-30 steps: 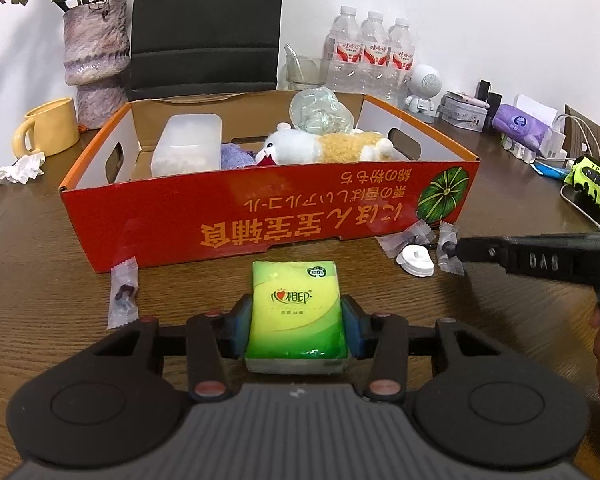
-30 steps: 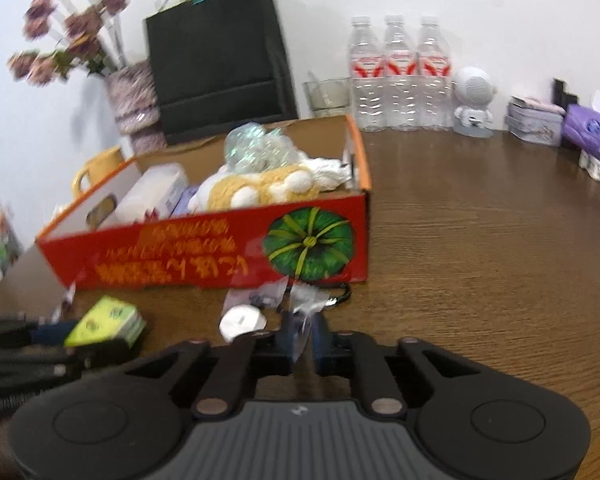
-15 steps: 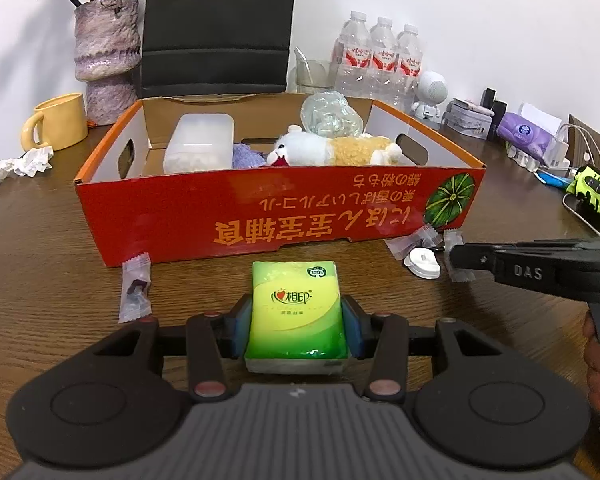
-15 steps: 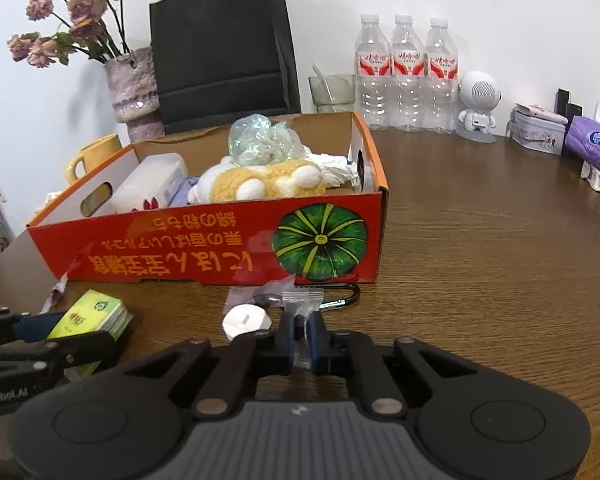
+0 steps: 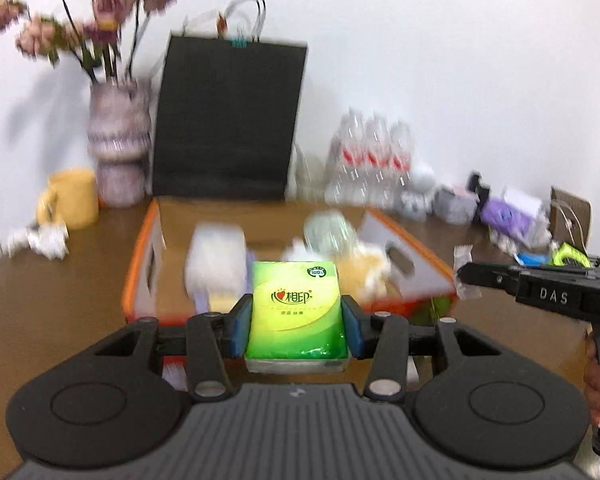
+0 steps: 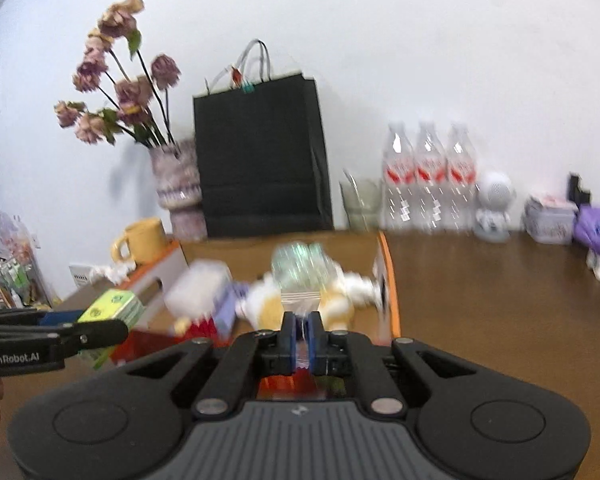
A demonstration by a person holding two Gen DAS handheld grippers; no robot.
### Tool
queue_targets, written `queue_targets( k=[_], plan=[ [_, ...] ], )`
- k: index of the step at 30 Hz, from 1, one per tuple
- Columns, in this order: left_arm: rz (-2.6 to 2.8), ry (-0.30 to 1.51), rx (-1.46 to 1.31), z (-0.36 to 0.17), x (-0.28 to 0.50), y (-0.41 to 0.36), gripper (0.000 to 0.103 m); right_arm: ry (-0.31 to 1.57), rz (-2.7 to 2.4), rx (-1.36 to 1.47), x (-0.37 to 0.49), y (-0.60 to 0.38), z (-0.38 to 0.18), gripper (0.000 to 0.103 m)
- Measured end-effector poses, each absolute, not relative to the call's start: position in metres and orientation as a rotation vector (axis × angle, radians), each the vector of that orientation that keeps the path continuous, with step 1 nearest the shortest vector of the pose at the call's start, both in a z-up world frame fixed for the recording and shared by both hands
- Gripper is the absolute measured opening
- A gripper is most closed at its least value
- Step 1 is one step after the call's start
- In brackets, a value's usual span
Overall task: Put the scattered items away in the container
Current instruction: 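Lower the tissue pack into the box with the left tool while the right tool releases the packet inside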
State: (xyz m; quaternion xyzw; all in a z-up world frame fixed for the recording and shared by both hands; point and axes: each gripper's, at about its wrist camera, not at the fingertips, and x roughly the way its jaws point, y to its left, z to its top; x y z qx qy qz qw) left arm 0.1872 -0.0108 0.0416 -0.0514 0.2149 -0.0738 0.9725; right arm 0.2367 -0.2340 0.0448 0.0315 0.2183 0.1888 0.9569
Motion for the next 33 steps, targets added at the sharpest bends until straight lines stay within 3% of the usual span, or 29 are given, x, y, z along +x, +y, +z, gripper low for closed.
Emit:
queue_targets(
  k=[6,23,27,29,31,33],
  plan=[
    [-0.112,0.408,-0.12,0.053,0.224,-0.001,0.046,0.472,0.417,0.1,0.284,-0.211,0.051,0.005],
    [-0.053,0.576,-0.1,-0.001,0.298,0.023,0.046,0.64,0.557,0.017,0.346,-0.124,-0.006,0.003],
    [-0.055,0.587,-0.083,-0.003,0.297,0.02,0.047,0.655,0.551,0.023,0.346,-0.127,-0.009,0.009],
    [-0.053,0.576,-0.07,-0.001,0.295,0.018,0.064,0.651,0.548,0.035,0.344,-0.132,-0.006,0.012],
    [-0.04,0.552,-0.063,0.003,0.29,0.017,0.075,0.638,0.539,0.038,0.341,-0.136,-0.001,0.018],
    [-0.02,0.534,-0.058,0.007,0.287,0.018,0.084,0.626,0.515,0.035,0.34,-0.14,0.003,0.033]
  ],
)
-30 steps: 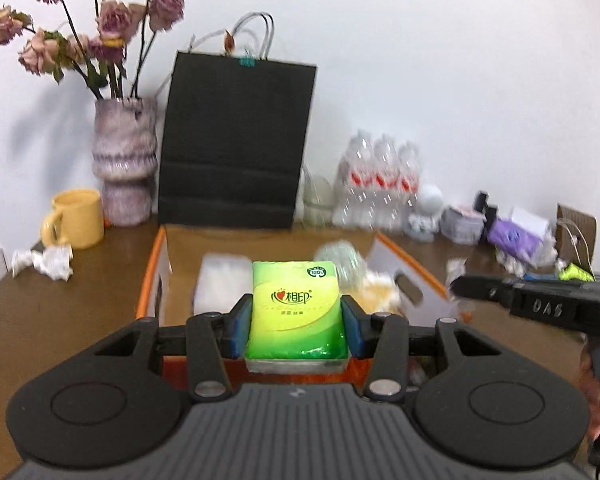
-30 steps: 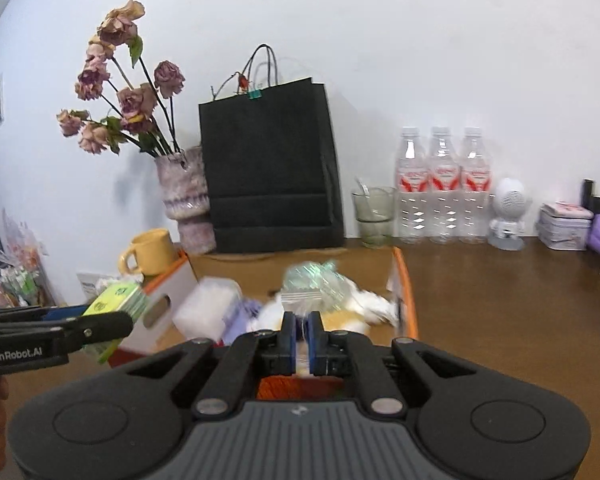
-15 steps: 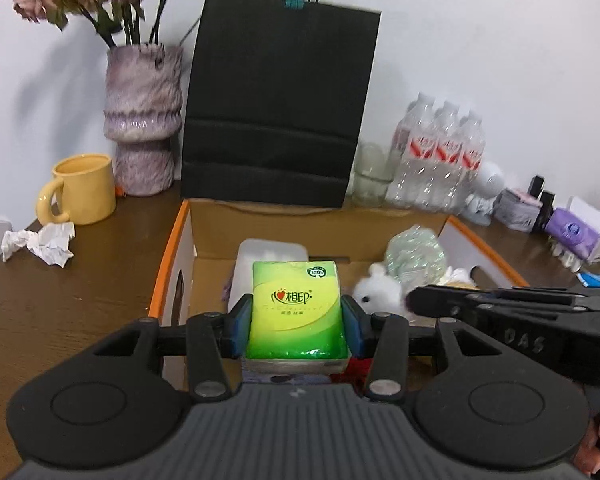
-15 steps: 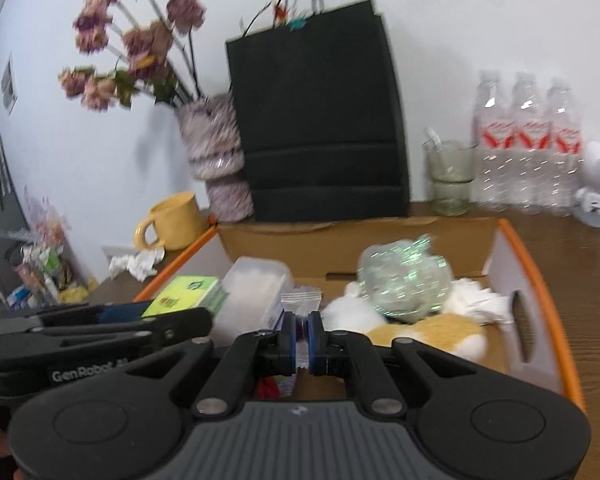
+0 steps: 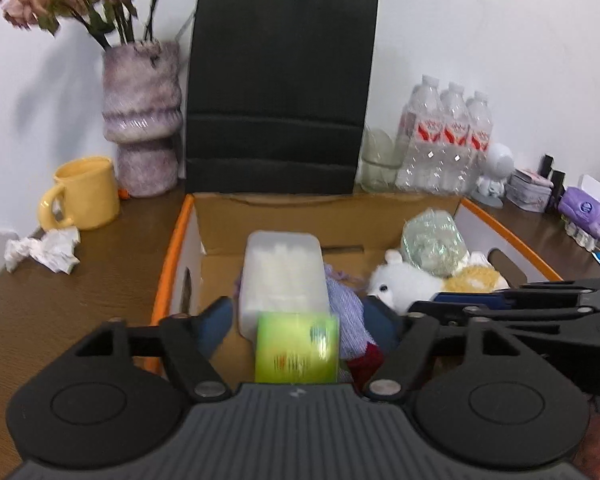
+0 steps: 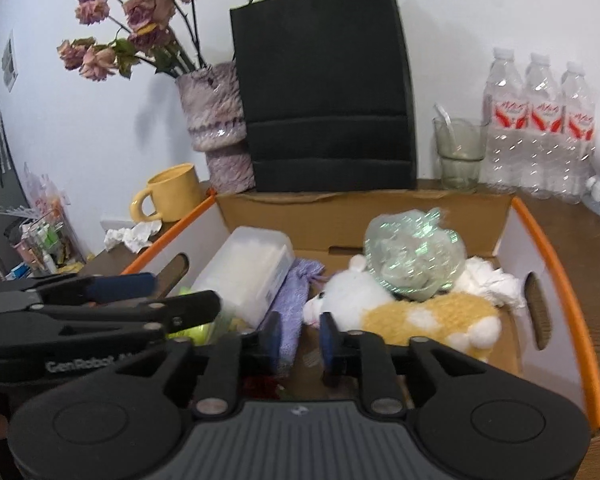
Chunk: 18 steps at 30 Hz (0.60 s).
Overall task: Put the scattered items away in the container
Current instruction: 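Lower the tissue pack into the box with the left tool while the right tool releases the packet inside, then withdraw both tools toward the clear sachet and the white round cap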
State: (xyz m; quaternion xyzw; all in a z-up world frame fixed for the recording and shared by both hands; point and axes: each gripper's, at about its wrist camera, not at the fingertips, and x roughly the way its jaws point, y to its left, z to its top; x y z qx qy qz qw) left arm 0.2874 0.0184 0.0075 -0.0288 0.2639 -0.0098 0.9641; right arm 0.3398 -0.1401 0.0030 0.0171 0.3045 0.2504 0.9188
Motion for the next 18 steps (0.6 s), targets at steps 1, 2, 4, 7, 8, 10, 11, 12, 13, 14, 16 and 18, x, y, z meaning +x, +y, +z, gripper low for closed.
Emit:
queue_targets(
  k=[1,2,4,7,8,10,11,12,13,14,16,18],
  plan=[
    [-0.013,0.527,-0.062,0.009,0.286,0.02,0.089,0.621,0.497,0.033,0.339,-0.143,0.005,0.039],
    [-0.009,0.522,-0.07,0.011,0.286,0.022,0.095,0.617,0.481,0.031,0.338,-0.146,0.007,0.05],
    [0.003,0.513,-0.083,0.014,0.285,0.024,0.103,0.609,0.452,0.033,0.337,-0.152,0.011,0.065],
    [0.001,0.503,-0.081,0.018,0.283,0.024,0.103,0.604,0.384,0.019,0.337,-0.16,0.015,0.093],
    [0.006,0.501,-0.073,0.019,0.282,0.023,0.103,0.603,0.38,0.019,0.337,-0.163,0.016,0.097],
    [0.02,0.5,-0.052,0.02,0.282,0.019,0.103,0.607,0.377,0.028,0.337,-0.168,0.017,0.103],
    [0.02,0.5,-0.048,0.02,0.281,0.019,0.103,0.606,0.375,0.028,0.337,-0.17,0.018,0.103],
    [0.019,0.5,-0.048,0.02,0.281,0.018,0.103,0.604,0.373,0.024,0.336,-0.171,0.019,0.103],
    [0.019,0.499,-0.05,0.02,0.281,0.018,0.103,0.602,0.371,0.02,0.335,-0.171,0.02,0.103],
    [0.021,0.499,-0.051,0.021,0.281,0.018,0.103,0.6,0.369,0.018,0.334,-0.172,0.021,0.103],
    [0.03,0.494,-0.051,0.022,0.28,0.019,0.103,0.597,0.37,0.016,0.332,-0.173,0.022,0.103],
    [0.037,0.486,-0.054,0.024,0.278,0.021,0.103,0.594,0.369,0.014,0.33,-0.174,0.023,0.103]
  ],
)
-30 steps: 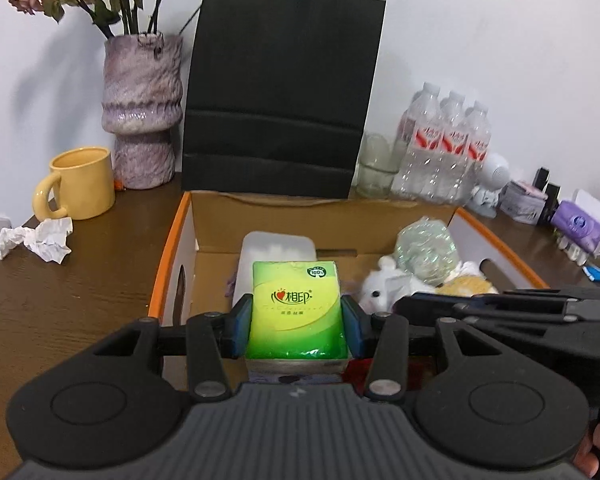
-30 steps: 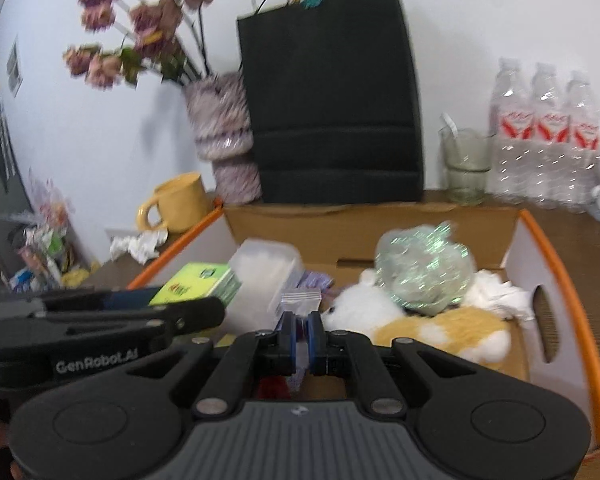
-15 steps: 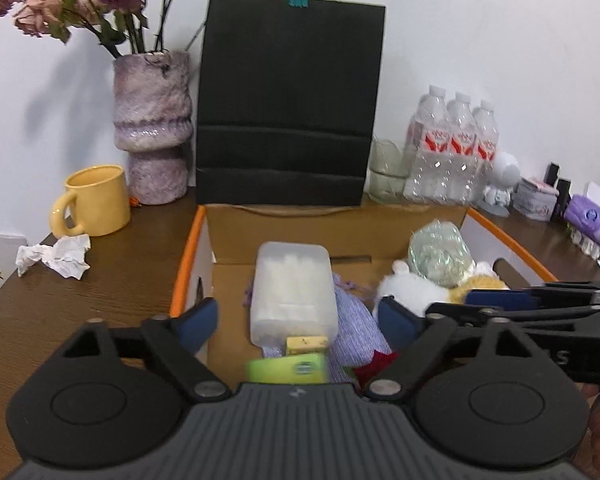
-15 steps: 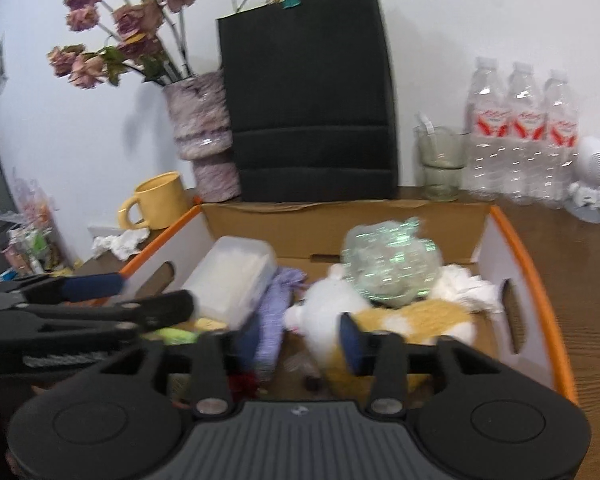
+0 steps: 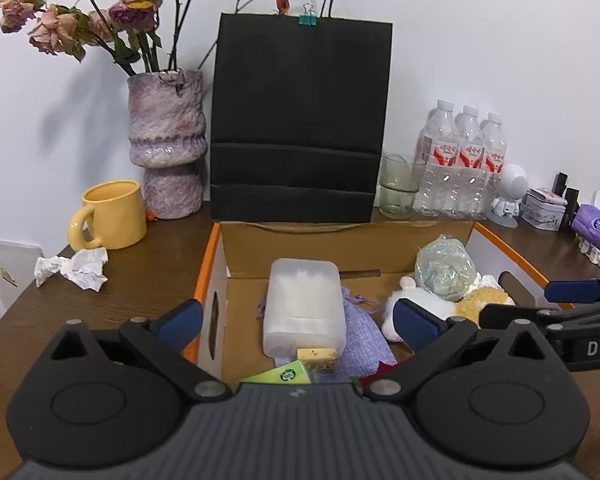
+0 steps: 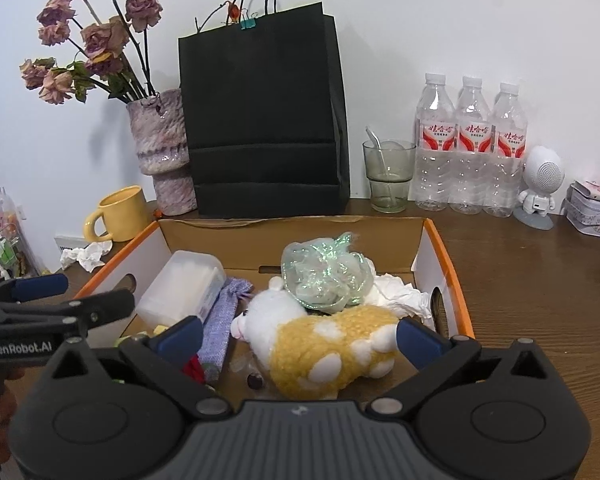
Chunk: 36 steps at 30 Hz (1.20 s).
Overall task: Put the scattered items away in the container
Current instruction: 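Withdraw both tools toward the clear sachet and the white round cap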
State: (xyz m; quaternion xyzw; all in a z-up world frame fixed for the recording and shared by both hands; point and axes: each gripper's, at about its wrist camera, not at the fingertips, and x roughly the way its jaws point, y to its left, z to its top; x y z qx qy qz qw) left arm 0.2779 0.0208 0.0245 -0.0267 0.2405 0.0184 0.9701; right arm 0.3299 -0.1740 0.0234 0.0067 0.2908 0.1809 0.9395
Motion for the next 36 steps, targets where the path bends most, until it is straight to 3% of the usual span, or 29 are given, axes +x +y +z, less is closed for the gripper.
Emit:
queue_targets(
  k=[12,19,22,24,26,27,29,34,36],
  plan=[
    [0.026,0.406,-0.061,0.045,0.247,0.039,0.103,0.515,0.367,0.006,0.298,-0.195,0.046,0.103],
    [-0.021,0.461,-0.057,0.027,0.214,0.058,0.103,0.512,0.366,-0.035,0.259,-0.211,0.035,0.103],
    [-0.019,0.514,-0.016,0.013,0.206,0.057,0.103,0.544,0.375,-0.08,0.244,-0.208,0.019,0.096],
    [-0.036,0.554,-0.018,0.003,0.203,0.056,0.102,0.579,0.387,-0.089,0.239,-0.206,0.007,0.085],
    [-0.061,0.595,-0.023,-0.007,0.204,0.053,0.095,0.625,0.4,-0.085,0.238,-0.204,-0.005,0.076],
    [-0.063,0.614,-0.022,-0.013,0.204,0.051,0.092,0.645,0.399,-0.085,0.238,-0.203,-0.011,0.067],
    [-0.062,0.642,-0.022,-0.021,0.206,0.048,0.075,0.672,0.401,-0.09,0.238,-0.199,-0.02,0.058],
    [-0.045,0.69,-0.025,-0.035,0.214,0.045,0.059,0.691,0.399,-0.121,0.241,-0.188,-0.033,0.055],
    [-0.037,0.697,-0.017,-0.037,0.214,0.044,0.051,0.702,0.398,-0.129,0.243,-0.185,-0.037,0.042]
  ],
)
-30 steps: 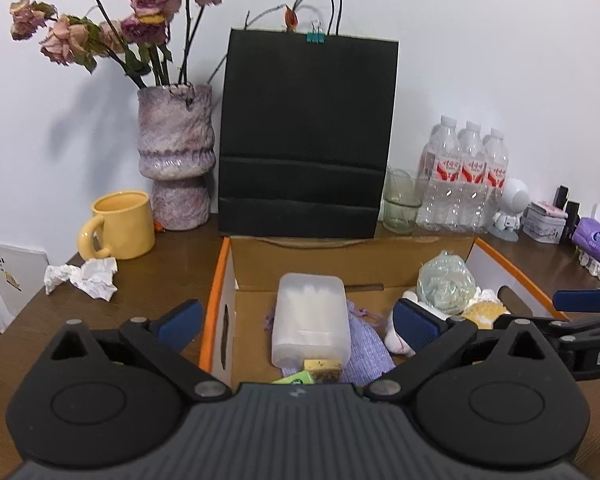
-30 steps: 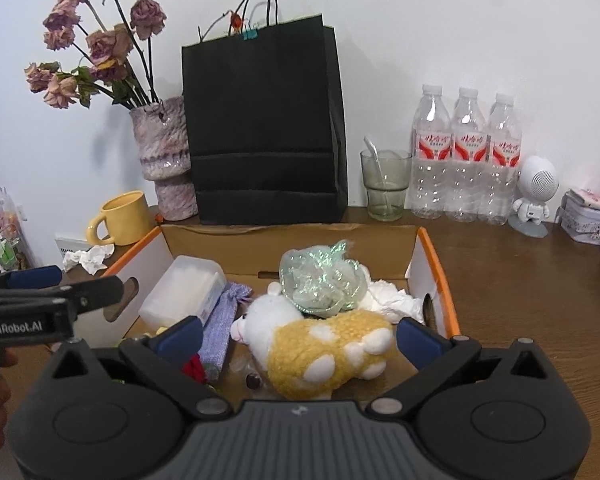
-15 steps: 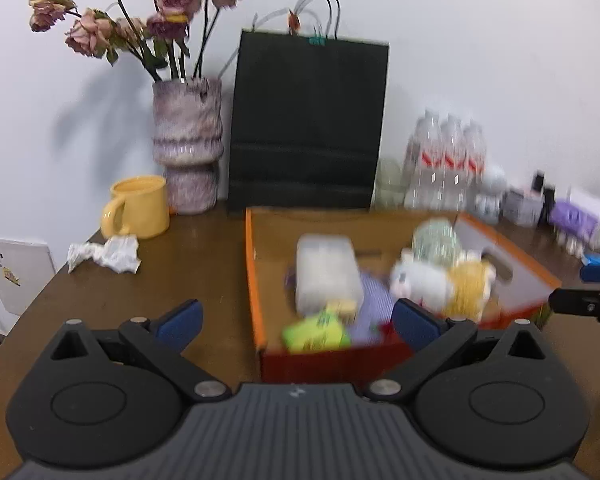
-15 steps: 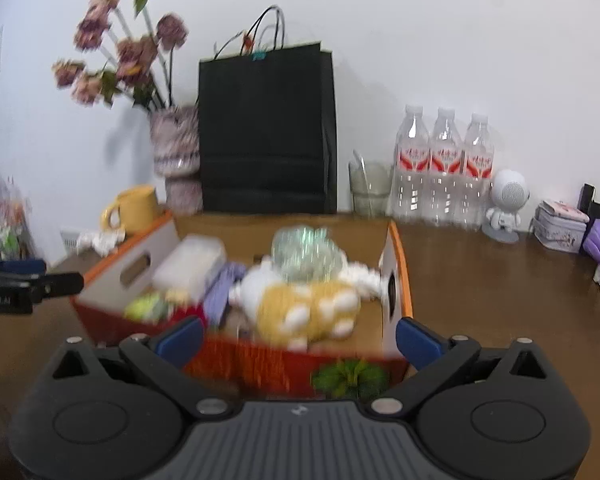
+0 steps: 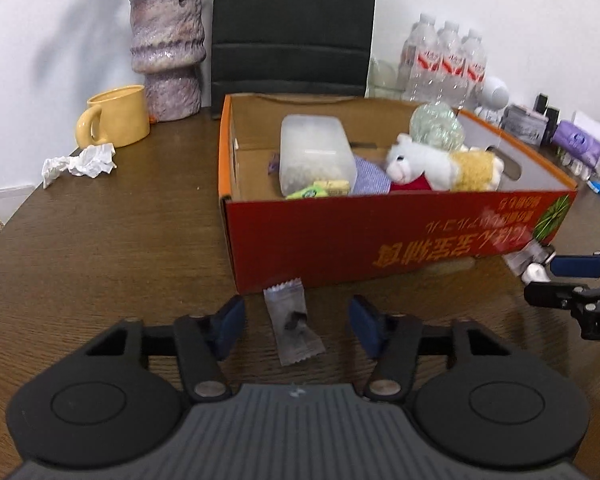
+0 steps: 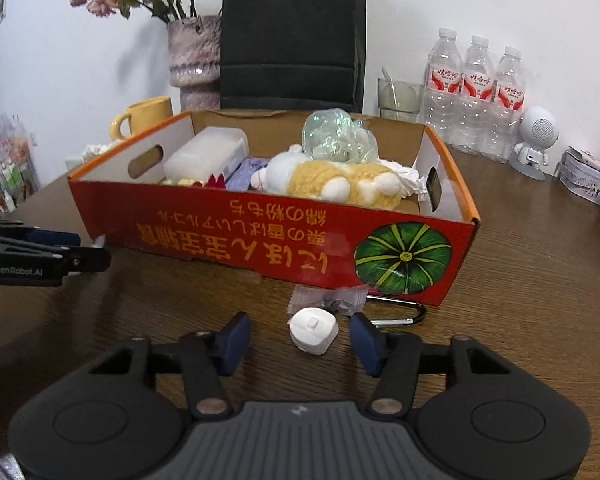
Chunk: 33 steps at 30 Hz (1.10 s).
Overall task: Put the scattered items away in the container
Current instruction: 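Withdraw both tools toward the clear sachet and the white round cap, then grasp the clear sachet with the left tool while the right tool grasps the white cap, then lower the sachet into the box with the left tool while the right tool drops the cap in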
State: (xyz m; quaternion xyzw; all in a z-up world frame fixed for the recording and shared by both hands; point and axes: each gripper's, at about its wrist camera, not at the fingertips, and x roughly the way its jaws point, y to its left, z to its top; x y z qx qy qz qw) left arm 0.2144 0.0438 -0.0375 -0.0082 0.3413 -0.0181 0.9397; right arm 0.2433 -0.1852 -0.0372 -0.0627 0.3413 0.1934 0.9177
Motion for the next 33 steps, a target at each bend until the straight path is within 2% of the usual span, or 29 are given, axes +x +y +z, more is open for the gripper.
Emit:
queue_targets(
  k=[1,3,5,24,33],
  plan=[
    [-0.036,0.694,-0.009,-0.038,0.214,0.043,0.047,0.704,0.402,-0.126,0.244,-0.184,-0.039,0.04],
    [-0.041,0.689,-0.008,-0.038,0.213,0.043,0.036,0.699,0.409,-0.122,0.244,-0.184,-0.04,0.024],
    [-0.051,0.687,-0.024,-0.038,0.212,0.045,0.021,0.697,0.411,-0.116,0.243,-0.186,-0.04,0.024],
    [-0.132,0.622,-0.06,-0.028,0.191,0.035,0.012,0.654,0.438,-0.053,0.228,-0.193,-0.03,0.023],
    [-0.214,0.471,-0.089,0.019,0.178,0.031,0.011,0.532,0.457,-0.026,0.226,-0.2,0.011,0.023]
  ],
)
